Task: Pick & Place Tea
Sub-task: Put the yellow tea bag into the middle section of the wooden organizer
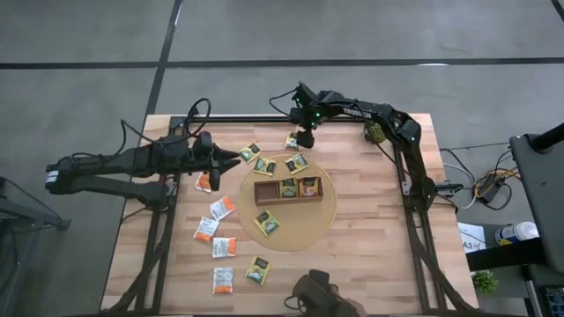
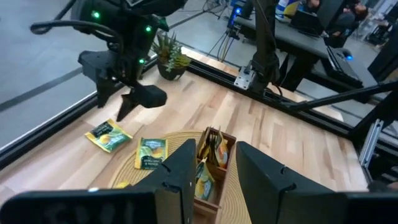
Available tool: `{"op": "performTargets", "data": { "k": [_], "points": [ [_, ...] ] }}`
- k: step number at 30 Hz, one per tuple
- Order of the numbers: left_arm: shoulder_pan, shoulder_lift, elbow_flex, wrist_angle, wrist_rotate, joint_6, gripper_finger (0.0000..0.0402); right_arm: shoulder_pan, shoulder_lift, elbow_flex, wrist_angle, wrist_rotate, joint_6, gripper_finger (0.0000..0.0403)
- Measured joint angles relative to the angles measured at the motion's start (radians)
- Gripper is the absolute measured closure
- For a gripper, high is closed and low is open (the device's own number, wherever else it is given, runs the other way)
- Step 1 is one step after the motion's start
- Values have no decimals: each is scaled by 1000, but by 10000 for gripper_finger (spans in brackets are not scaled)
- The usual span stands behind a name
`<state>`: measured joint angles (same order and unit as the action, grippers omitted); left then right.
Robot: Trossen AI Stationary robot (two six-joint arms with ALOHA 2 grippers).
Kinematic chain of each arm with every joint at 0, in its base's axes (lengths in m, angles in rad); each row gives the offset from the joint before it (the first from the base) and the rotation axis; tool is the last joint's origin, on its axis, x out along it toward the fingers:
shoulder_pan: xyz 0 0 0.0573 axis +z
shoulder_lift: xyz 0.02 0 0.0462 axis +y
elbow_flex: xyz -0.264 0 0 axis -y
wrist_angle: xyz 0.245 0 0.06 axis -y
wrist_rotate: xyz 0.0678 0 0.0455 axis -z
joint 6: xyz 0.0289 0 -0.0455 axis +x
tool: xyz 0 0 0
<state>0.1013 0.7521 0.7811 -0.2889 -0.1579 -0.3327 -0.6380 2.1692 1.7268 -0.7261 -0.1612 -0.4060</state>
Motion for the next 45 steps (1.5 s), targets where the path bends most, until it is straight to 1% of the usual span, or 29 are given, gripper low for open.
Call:
{"op": "performTargets", "data": {
  "k": [4,8,11,18,20,24,38,45],
  "points": [
    [0,0,0,1,-1,-36,294,-2,35,80,-11,-5,6,147],
    [0,0,0,2,-1,-40,294,-8,101,206,-108,-12,-1,147],
    [0,0,0,2,-1,-36,294,-18,153,285,-157,-51,10,147],
    [0,0,0,4,-1,-37,294,-17,222,406,-243,-48,-13,157],
    [0,0,0,4,-1,-37,294,-17,229,412,-254,-39,-33,160],
    [0,0,0,4,-1,-37,294,-17,235,403,-277,12,-49,165],
    [0,0,0,3,-1,-36,294,-14,243,396,-311,5,-55,165],
    [0,0,0,3,-1,-35,294,-14,243,361,-304,8,-65,165]
  ]
}}
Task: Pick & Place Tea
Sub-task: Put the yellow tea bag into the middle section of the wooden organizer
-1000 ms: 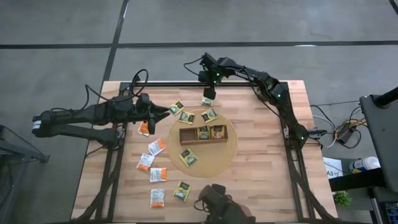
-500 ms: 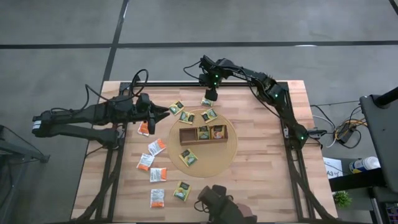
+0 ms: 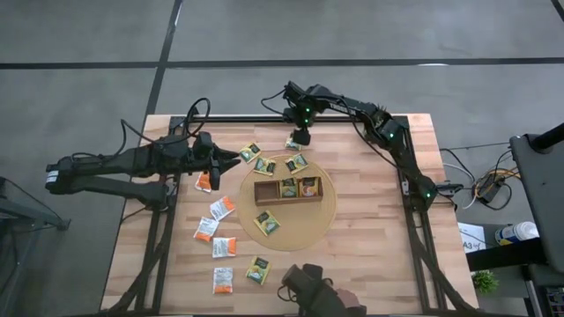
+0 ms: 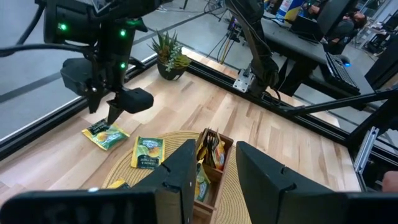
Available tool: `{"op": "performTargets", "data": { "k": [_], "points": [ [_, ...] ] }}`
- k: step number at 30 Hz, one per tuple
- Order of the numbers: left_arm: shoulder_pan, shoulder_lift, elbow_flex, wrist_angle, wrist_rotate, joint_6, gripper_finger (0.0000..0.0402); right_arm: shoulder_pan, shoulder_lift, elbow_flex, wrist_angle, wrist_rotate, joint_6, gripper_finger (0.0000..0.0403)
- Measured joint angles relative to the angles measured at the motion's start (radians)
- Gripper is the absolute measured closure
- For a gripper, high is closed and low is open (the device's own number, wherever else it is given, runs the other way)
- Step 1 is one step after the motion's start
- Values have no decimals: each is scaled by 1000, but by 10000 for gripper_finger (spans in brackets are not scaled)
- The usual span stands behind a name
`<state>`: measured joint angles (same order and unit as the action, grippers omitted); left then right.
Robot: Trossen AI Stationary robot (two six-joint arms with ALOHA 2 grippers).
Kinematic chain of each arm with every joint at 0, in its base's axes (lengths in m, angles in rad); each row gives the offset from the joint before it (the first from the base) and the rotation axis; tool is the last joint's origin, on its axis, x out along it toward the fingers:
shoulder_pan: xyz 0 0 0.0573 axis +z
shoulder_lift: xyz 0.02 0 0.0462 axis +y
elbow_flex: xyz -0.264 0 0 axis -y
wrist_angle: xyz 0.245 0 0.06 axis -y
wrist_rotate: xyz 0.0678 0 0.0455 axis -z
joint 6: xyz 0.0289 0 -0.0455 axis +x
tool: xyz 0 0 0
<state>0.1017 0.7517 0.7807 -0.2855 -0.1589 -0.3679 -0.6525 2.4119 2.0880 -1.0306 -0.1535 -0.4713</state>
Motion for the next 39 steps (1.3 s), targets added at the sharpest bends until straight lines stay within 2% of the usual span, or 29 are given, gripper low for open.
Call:
{"op": "performTargets", "data": {
  "k": [12,19,23,27,29,31,36,39],
  "points": [
    [0,0,0,0,0,0,294,0,0,-50,86,52,-10,165],
    [0,0,0,0,0,1,294,0,10,-61,106,49,-36,165],
    [0,0,0,-1,0,-2,294,-4,23,-59,99,0,-31,165],
    [0,0,0,-1,0,-4,294,-2,23,-53,95,13,-51,170],
    [0,0,0,-1,0,-5,294,-1,23,-52,92,15,-60,187],
    [0,0,0,-1,0,-5,294,0,24,-52,80,15,-66,221],
    [0,0,0,-1,0,-4,294,0,24,-51,35,14,-107,366],
    [0,0,0,-1,0,-3,294,0,23,-48,32,14,-107,388]
  ]
}}
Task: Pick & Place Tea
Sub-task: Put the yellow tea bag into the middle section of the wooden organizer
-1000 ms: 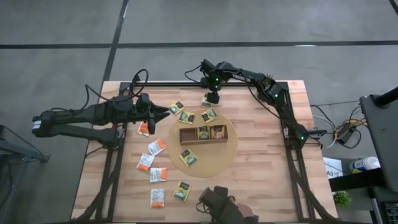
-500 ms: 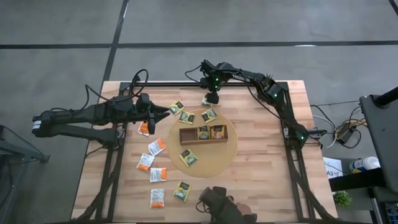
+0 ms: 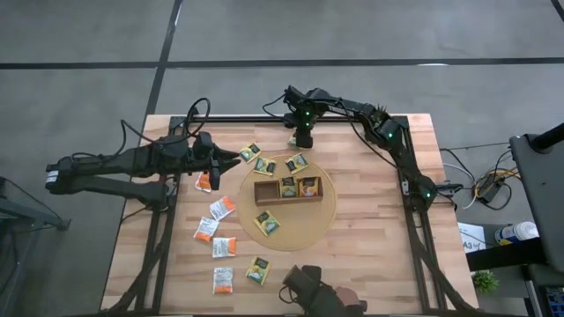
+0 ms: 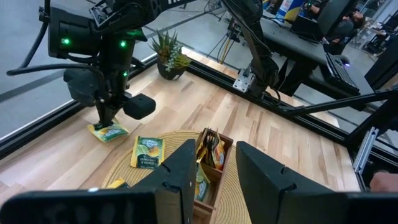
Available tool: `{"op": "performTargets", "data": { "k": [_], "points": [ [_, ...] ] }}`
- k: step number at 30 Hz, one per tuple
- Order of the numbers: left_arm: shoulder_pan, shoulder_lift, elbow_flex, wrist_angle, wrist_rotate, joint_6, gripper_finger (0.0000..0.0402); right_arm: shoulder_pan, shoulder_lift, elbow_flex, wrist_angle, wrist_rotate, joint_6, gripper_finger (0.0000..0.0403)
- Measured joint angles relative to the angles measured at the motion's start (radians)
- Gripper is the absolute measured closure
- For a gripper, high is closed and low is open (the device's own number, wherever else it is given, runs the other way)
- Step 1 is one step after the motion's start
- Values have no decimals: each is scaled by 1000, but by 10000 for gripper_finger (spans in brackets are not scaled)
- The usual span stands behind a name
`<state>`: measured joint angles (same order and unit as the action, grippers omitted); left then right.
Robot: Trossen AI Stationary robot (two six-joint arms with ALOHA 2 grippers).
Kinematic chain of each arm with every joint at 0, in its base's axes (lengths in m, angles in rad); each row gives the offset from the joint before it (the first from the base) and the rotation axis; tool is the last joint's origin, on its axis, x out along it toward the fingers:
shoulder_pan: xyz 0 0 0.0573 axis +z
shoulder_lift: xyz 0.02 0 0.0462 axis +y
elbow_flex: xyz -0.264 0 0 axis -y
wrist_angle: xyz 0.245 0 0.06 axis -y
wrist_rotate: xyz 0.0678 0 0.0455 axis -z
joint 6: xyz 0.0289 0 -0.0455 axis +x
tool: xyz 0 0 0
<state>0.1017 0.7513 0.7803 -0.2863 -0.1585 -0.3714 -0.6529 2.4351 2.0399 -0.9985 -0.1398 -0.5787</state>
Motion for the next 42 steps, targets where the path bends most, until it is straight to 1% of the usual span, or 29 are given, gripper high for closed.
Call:
{"op": "performTargets", "data": {
  "k": [7,16,21,23,25,30,36,42],
  "points": [
    [0,0,0,0,0,0,294,0,-2,47,-36,5,3,395],
    [0,0,0,0,0,-2,294,2,-13,193,-108,9,26,395],
    [0,0,0,1,0,-3,294,24,-19,295,-169,12,25,395],
    [0,-1,0,1,0,-3,294,42,-22,317,-185,12,24,395],
    [0,-1,0,1,0,-4,294,63,-41,307,-184,17,25,395],
    [0,-3,0,2,0,-4,294,133,-79,308,-203,124,22,395],
    [0,-13,0,2,0,-6,294,224,-119,308,-204,187,40,395],
    [0,-47,0,-5,0,-6,294,302,-149,307,-234,201,103,395]
  ]
}}
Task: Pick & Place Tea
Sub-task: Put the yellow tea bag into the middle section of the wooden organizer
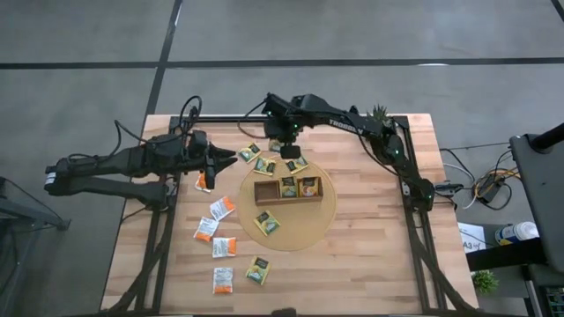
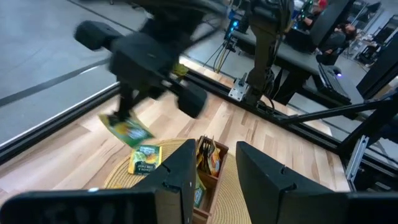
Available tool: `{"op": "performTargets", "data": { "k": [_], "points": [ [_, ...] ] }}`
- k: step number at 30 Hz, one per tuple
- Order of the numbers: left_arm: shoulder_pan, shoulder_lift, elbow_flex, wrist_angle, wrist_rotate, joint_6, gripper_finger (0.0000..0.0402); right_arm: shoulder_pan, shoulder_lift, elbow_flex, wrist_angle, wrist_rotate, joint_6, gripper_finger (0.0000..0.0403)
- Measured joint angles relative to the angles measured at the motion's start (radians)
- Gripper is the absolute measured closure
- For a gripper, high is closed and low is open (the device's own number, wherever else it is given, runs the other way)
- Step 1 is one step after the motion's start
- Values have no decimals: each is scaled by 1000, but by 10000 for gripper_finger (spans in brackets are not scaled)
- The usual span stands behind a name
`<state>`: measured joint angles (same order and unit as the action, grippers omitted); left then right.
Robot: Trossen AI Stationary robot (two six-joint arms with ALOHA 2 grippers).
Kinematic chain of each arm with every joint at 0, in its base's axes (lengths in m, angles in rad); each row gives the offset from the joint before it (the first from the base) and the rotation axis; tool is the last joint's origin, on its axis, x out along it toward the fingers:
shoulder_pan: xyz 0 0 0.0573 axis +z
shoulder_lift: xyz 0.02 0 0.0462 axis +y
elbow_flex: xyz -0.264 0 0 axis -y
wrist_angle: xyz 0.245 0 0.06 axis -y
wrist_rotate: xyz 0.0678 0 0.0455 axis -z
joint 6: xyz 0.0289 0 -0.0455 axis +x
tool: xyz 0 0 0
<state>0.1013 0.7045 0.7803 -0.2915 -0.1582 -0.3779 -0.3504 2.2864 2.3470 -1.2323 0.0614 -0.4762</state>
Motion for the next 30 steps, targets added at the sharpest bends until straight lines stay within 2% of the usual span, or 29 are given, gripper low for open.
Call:
{"op": "performTargets", "data": {
  "k": [6,15,21,30],
  "points": [
    [0,-39,0,-57,0,14,294,77,-32,0,-42,50,74,395],
    [0,-70,0,-57,3,87,294,204,-38,-3,-105,131,161,395],
    [0,-84,0,-58,3,124,294,287,-38,-5,-126,304,203,395],
    [0,-100,0,-65,9,148,294,378,-40,-8,-153,415,345,395]
  ]
}}
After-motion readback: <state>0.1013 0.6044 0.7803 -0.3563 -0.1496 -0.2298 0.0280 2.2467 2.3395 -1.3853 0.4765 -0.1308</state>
